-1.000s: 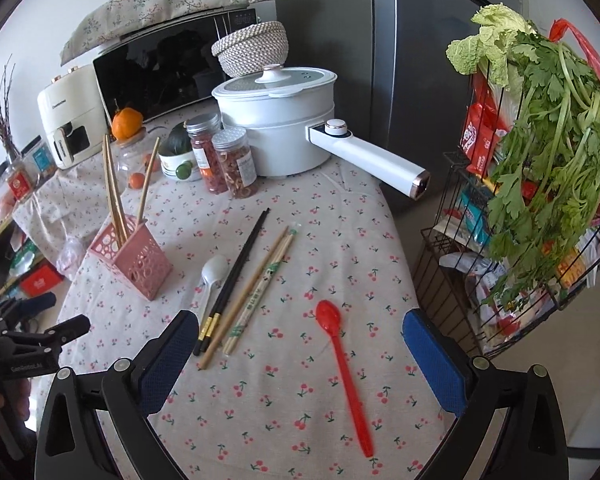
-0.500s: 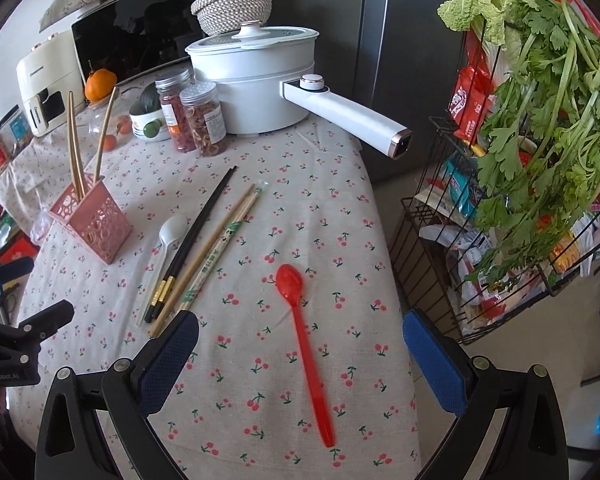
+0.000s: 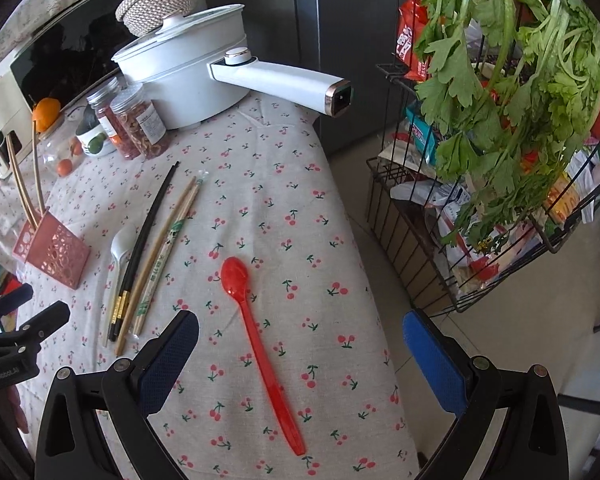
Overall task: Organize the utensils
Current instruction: 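Move both open tools back toward the remaining chopsticks and spoons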
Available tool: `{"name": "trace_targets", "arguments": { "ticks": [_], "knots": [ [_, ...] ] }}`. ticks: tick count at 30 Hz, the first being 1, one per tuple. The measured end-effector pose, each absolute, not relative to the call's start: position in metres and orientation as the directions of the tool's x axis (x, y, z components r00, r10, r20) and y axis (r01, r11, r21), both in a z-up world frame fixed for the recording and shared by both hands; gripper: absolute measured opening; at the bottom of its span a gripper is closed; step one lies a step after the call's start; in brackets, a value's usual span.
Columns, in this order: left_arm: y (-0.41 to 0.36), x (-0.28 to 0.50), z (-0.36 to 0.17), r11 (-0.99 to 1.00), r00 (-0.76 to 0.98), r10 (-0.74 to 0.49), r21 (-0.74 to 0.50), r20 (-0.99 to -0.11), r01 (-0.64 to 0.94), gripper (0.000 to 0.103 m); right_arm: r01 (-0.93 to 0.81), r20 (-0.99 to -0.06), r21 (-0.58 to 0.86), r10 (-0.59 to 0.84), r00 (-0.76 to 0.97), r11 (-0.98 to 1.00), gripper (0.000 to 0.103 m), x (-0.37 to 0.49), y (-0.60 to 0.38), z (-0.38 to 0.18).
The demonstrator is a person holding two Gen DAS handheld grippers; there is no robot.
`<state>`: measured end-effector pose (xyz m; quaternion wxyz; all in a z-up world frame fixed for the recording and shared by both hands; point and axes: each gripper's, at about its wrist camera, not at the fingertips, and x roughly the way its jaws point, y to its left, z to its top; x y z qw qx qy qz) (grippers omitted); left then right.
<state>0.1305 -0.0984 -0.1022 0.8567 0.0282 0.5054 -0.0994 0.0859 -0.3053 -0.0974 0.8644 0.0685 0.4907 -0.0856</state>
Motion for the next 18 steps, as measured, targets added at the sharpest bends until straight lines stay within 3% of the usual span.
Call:
{"name": "trace_targets", "arguments": {
  "ticks": [11,14,18],
  "knots": [
    [-0.146,0.182,-0.131,0.973,0.335,-0.193,-0.137,-0.922,0.184,0.101,0.294,-0.889,0.125,-0.025,0.458,0.948,0.103,0.097,-0.327,-0.113],
    [-0.156,0.196,-0.139,0.973,0.331,-0.202,-0.150,-0.922,0.174,0.094,0.291,-0.898,0.120,-0.021,0.439,0.949,0.103,0.100,-0.329,-0.119],
    [-0.169,0.211,-0.148,0.975,0.352,-0.196,-0.144,-0.915,0.168,0.075,0.260,-0.910,0.106,-0.012,0.413,0.960,0.103,0.104,-0.327,-0.127]
  ]
}}
